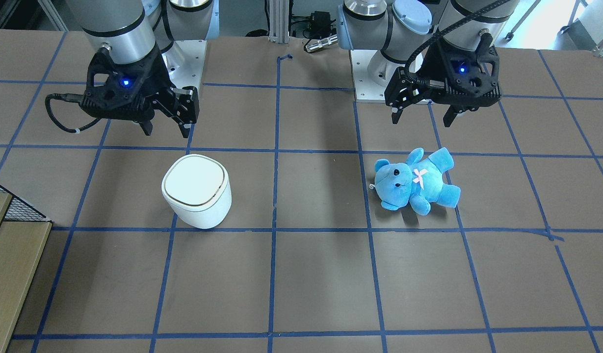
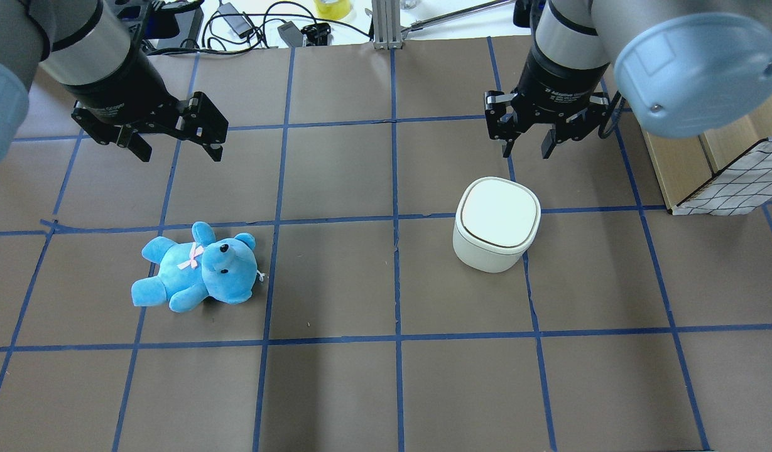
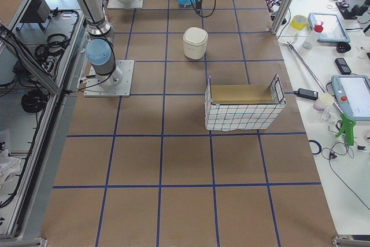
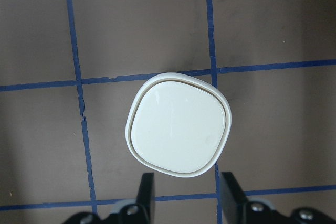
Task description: Open trash can with right arm
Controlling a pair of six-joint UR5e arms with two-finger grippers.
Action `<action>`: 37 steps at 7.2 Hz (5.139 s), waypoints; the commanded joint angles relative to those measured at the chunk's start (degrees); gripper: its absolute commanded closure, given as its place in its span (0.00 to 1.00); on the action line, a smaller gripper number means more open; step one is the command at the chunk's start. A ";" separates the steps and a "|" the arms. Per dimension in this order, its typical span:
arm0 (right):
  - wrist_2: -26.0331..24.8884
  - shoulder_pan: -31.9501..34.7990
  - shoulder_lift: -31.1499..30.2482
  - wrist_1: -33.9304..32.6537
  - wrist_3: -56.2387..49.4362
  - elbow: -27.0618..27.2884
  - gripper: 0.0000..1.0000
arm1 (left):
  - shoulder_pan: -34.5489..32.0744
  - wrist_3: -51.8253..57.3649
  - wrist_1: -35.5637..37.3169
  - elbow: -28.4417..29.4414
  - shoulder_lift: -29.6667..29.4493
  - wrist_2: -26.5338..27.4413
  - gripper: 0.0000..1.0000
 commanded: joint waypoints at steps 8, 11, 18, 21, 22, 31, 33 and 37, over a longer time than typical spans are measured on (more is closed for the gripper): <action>-0.07 -0.12 5.80 -21.84 -0.88 13.35 1.00 | 0.00 0.00 0.00 0.00 0.00 0.06 0.00; 0.01 -0.48 6.07 -21.94 -0.88 15.27 1.00 | 0.00 0.00 0.00 0.00 0.00 0.06 0.00; 0.54 -0.74 6.42 -21.41 -1.14 16.77 1.00 | 0.00 0.00 0.00 0.00 0.00 0.06 0.00; -0.07 -0.83 5.46 -17.22 0.26 14.68 1.00 | 0.00 0.00 0.00 0.00 0.00 0.06 0.00; 0.01 -0.65 4.58 -10.92 1.14 11.19 1.00 | 0.00 0.00 0.00 0.00 0.00 0.06 0.00; -0.17 -2.57 3.87 10.50 -8.48 -7.75 0.01 | 0.00 0.00 0.00 0.00 0.00 0.06 0.00; 0.71 -6.35 3.70 10.41 -17.73 -7.57 0.01 | 0.00 0.00 0.00 0.00 0.00 0.06 0.00; 0.46 -6.80 2.38 9.44 -11.33 -6.95 0.04 | 0.00 0.00 0.00 0.00 0.00 0.06 0.00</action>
